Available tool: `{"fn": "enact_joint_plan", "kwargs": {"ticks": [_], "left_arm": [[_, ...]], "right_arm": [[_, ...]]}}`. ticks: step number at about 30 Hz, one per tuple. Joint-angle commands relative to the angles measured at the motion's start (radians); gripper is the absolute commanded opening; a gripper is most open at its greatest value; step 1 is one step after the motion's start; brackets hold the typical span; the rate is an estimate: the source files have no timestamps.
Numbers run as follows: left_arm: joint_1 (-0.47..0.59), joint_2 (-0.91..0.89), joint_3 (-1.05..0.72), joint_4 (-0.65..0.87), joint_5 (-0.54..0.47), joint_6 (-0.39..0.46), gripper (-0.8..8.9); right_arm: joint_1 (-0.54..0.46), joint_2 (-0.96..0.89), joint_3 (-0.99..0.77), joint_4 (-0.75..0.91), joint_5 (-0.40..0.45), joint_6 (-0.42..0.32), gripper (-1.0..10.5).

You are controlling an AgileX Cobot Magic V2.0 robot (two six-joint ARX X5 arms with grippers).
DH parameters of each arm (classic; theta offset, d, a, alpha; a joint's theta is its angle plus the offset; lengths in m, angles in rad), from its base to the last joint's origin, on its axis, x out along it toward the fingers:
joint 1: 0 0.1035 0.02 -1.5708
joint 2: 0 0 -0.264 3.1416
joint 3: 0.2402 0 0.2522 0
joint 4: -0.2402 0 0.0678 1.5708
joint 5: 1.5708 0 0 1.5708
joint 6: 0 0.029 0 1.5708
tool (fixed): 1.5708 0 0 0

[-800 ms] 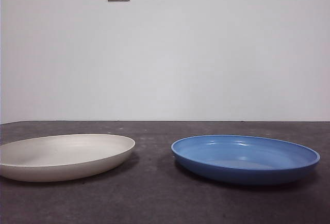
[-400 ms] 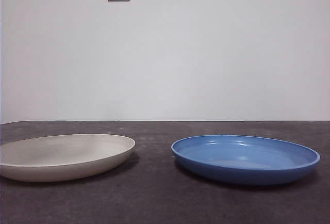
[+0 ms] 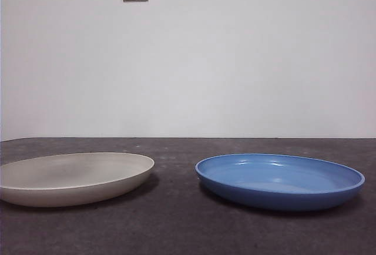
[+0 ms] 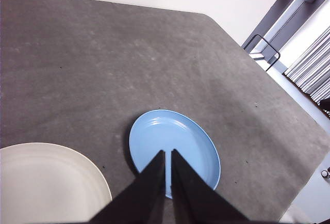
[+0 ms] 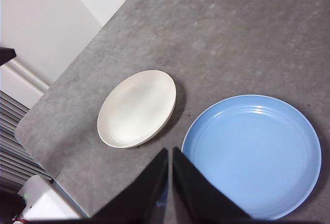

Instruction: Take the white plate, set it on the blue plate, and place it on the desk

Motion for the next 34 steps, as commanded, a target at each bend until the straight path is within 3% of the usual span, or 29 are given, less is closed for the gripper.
{"fn": "enact_joint_plan", "kwargs": {"ticks": [1, 4, 8, 11, 22, 34], "left_arm": [[-0.005, 0.005, 0.018, 0.010, 0.005, 0.013, 0.59], [-0.005, 0.005, 0.018, 0.010, 0.005, 0.013, 2.13], [-0.005, 0.005, 0.018, 0.010, 0.005, 0.027, 5.18], [-0.005, 0.005, 0.018, 0.011, 0.005, 0.028, 6.29], [0.011, 0.014, 0.030, -0.102, 0.005, 0.020, 6.26], [0.271, 0.256, 0.124, -0.375, 0.027, 0.056, 6.26]], "right_arm": [[0.005, 0.000, 0.017, 0.002, 0.000, -0.019, 0.1], [0.005, -0.002, 0.017, 0.003, 0.000, -0.022, 1.0], [0.005, -0.002, 0.017, 0.004, 0.000, -0.021, 4.7], [0.005, -0.002, 0.017, 0.005, 0.000, -0.022, 5.7], [0.005, -0.002, 0.017, 0.003, -0.001, -0.022, 5.7], [0.005, -0.002, 0.017, 0.003, -0.004, -0.018, 5.7]]}}
